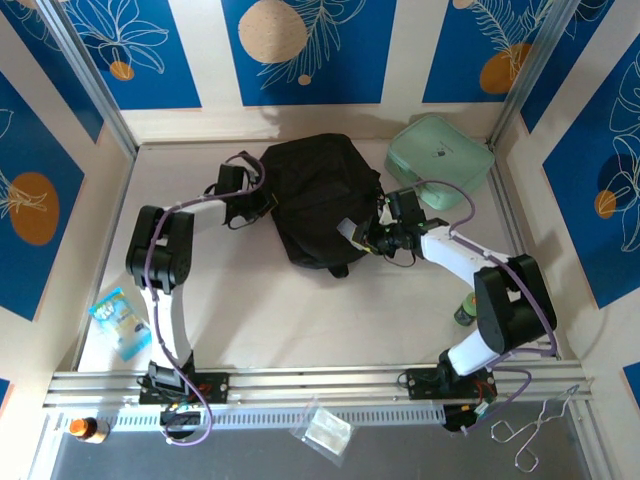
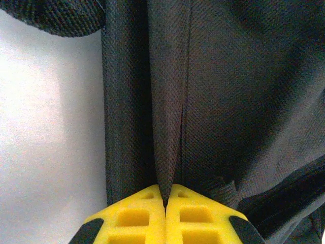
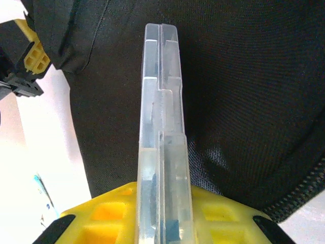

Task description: Pack books, pencil case, and school supplies into a backpack

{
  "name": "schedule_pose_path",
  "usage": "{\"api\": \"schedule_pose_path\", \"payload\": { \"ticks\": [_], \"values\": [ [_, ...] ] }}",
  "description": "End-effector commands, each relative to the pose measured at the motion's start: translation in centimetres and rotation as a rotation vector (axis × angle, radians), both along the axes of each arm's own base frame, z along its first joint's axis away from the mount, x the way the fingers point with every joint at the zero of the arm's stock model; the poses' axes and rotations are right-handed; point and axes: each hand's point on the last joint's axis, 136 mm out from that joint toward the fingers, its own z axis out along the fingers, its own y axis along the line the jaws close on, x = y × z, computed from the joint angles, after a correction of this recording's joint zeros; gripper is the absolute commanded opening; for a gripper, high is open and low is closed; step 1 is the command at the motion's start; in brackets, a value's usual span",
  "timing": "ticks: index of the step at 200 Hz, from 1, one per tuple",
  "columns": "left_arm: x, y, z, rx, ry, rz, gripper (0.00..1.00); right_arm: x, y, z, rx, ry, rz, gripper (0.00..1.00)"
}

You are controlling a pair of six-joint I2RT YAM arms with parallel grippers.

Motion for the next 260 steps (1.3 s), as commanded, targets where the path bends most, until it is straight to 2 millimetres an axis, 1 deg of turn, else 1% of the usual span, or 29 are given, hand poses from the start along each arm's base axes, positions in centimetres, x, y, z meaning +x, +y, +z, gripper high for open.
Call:
{"api": "schedule_pose_path", "payload": {
  "ticks": [1,9,27,53,71,79,90,93,103,114,122,130,143,154,172,183,208,227,248,260],
  "values": [
    [-2.5,1.3,0.1,0.036,0.025,0.017,0.00,0.9,-0.6,0.0,-0.029,0.015,-0.020,0.13],
    [-3.8,1.8,0.0,0.049,0.041,0.026,0.00,1.0,-0.7,0.0,-0.031,0.019,-0.026,0.13],
    [-7.0,2.0,0.2,0.032,0.077,0.021,0.00,1.7,-0.8,0.3,-0.010,0.026,-0.033,0.13],
    [-11.3,2.3,-0.1,0.029,0.126,0.015,0.00,3.0,-0.1,1.9,0.017,-0.003,-0.017,0.13],
    [-13.7,2.6,-0.1,0.064,0.148,0.005,0.11,3.4,0.3,3.3,0.017,-0.027,-0.004,0.13],
    [-14.6,2.9,0.0,0.093,0.151,0.001,0.19,3.3,0.5,4.3,0.015,-0.048,0.006,0.13],
    [-15.9,3.7,0.0,0.146,0.164,-0.009,0.35,3.1,0.8,5.7,0.007,-0.075,0.022,0.13],
    [-16.2,3.9,0.2,0.162,0.165,-0.011,0.38,3.0,1.0,6.1,0.006,-0.082,0.027,0.13],
    [-17.2,4.9,0.6,0.219,0.168,-0.018,0.41,2.7,1.5,7.4,-0.003,-0.106,0.049,0.13],
    [-17.8,5.7,1.5,0.274,0.146,-0.031,0.44,2.3,2.2,8.2,-0.016,-0.105,0.071,0.13],
    [-17.8,5.9,2.6,0.291,0.112,-0.047,0.44,2.0,2.9,8.6,-0.021,-0.099,0.090,0.14],
    [-17.5,5.5,4.1,0.285,0.060,-0.077,0.44,1.9,3.7,9.0,-0.025,-0.092,0.110,0.14],
    [-16.5,4.1,6.6,0.251,-0.030,-0.142,0.44,1.7,4.8,8.9,-0.028,-0.074,0.136,0.14],
    [-15.4,2.9,8.1,0.231,-0.096,-0.191,0.44,1.9,5.8,9.1,-0.017,-0.070,0.150,0.14],
    [-13.7,1.1,9.5,0.222,-0.151,-0.243,0.44,2.4,6.9,9.1,-0.004,-0.055,0.157,0.14],
    [-12.5,-0.1,9.9,0.221,-0.178,-0.271,0.44,2.7,7.4,9.2,0.009,-0.048,0.161,0.13],
    [-10.1,-2.6,9.6,0.230,-0.206,-0.316,0.38,3.3,8.0,9.3,0.021,-0.028,0.151,0.13],
    [-8.7,-3.8,8.1,0.248,-0.189,-0.346,0.37,3.6,8.2,9.4,0.029,-0.020,0.141,0.13],
    [-7.9,-4.9,6.7,0.267,-0.168,-0.379,0.37,3.8,8.3,9.5,0.034,-0.016,0.140,0.13],
    [-7.9,-5.6,6.0,0.264,-0.152,-0.409,0.36,3.8,8.3,9.4,0.034,-0.012,0.141,0.13]
  ]
}}
